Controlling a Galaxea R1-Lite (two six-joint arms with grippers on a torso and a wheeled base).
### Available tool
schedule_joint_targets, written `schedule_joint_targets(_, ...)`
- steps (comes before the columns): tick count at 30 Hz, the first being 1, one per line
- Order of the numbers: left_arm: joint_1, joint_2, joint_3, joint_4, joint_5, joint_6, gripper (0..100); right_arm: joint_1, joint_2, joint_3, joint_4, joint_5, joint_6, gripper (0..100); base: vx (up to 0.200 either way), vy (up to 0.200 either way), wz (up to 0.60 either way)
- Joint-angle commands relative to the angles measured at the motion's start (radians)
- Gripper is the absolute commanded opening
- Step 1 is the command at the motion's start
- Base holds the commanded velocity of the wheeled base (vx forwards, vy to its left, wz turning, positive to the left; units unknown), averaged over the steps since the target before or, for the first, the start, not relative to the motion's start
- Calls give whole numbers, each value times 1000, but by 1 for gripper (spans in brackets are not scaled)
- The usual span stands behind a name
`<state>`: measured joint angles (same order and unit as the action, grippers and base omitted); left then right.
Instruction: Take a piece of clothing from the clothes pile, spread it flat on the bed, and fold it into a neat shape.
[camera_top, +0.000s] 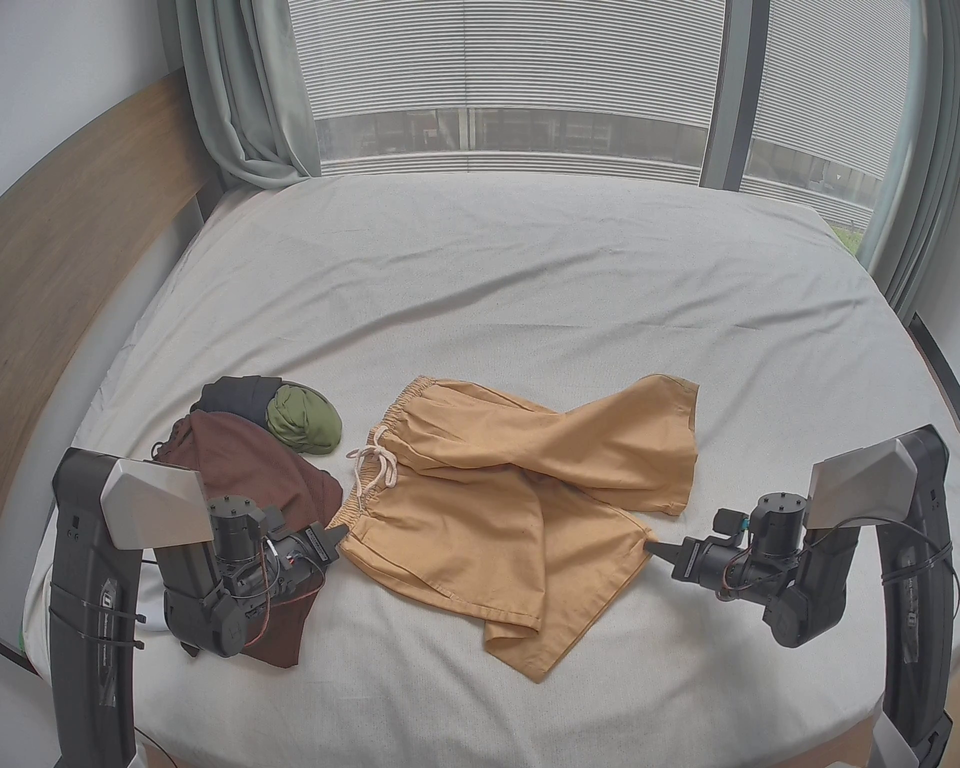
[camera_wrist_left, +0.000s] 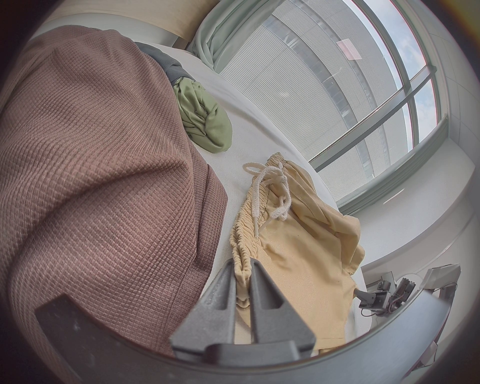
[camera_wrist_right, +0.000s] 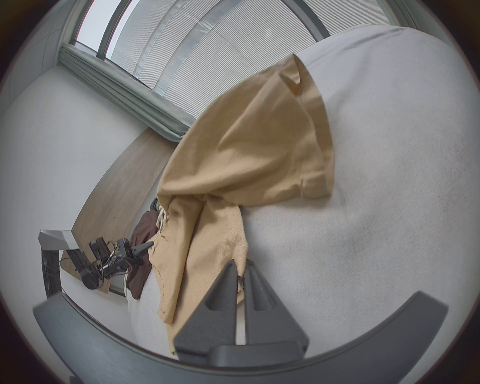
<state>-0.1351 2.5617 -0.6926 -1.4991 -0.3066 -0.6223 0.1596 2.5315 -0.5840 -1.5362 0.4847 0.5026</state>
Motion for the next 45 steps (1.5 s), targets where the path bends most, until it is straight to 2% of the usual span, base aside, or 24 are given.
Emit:
schedule_joint_targets(1, 0, 2, 2, -1, 0, 0, 0, -54, -59, 3, 4, 0, -1, 0, 0, 0, 0)
schedule_joint_targets(21, 0, 2, 2, -1, 0, 0, 0, -181, -79, -114, 154, -1, -1, 0, 0, 0, 0)
schedule_joint_targets(34, -1, 3, 7, -13, 0, 1, 0, -180, -69, -128, 153, -1, -2, 0, 0, 0, 0)
schedule_joint_targets(35, -1, 3, 7, -13, 0, 1, 0, -180, -69, -128, 153, -1, -2, 100, 0, 0, 0)
schedule_joint_targets(43, -3, 3, 11, -19, 0, 1, 0, -150, -120, -59, 149, -1, -2, 100, 0, 0, 0)
schedule_joint_targets(45, -3, 3, 11, -21, 0, 1, 0, -115, -146, 1, 154, 0, -7, 100, 0, 0, 0)
